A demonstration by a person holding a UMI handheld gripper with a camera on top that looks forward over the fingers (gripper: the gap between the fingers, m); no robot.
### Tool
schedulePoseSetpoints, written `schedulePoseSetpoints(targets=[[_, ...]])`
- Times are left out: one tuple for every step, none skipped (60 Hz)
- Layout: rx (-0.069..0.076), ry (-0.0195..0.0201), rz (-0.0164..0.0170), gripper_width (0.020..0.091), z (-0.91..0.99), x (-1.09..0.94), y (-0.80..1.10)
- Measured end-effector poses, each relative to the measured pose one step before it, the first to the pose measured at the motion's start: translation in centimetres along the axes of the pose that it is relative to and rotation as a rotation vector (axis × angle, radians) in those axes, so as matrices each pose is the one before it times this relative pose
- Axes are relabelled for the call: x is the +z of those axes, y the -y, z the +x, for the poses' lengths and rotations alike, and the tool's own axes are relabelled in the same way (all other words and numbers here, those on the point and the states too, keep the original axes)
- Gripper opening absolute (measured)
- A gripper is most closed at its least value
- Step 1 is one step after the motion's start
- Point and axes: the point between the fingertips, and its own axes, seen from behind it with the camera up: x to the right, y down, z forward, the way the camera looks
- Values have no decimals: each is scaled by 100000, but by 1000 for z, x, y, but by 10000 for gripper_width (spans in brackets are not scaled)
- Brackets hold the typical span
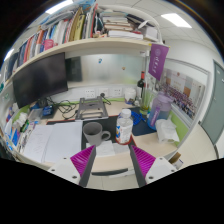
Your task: Pour water
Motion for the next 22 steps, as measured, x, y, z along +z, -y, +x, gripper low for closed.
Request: schedulePoseSetpoints(targets=[[161, 612, 273, 692, -432, -479, 77], [82, 491, 316, 693, -382, -441, 73], [-72, 237, 127, 694, -418, -532, 52], [-168, 264, 54, 696, -334, -459, 22], [-276, 178, 128, 697, -310, -454, 28], [-386, 176, 294, 698, -324, -472, 41], [-325, 281, 256, 699, -337, -460, 32], [-176, 372, 89, 699, -364, -459, 12], [-80, 443, 16, 698, -378, -469, -14], [-122, 404, 194, 698, -376, -437, 1], [-141, 374, 430, 698, -373, -423, 24], [-9, 460, 415, 699, -373, -441, 41], [34, 553, 256, 698, -406, -462, -7], [48, 703, 322, 697, -430, -413, -3], [27, 734, 458, 698, -453, -217, 6], [-10, 729, 212, 699, -433, -346, -45], [-94, 653, 26, 697, -430, -352, -60], [-166, 494, -18, 699, -389, -307, -94], [-299, 364, -17, 699, -336, -289, -127], [-404, 320, 7, 700, -280, -250, -117], [-475, 190, -32, 699, -259, -223, -122], [-575, 61, -124, 697, -232, -194, -121]])
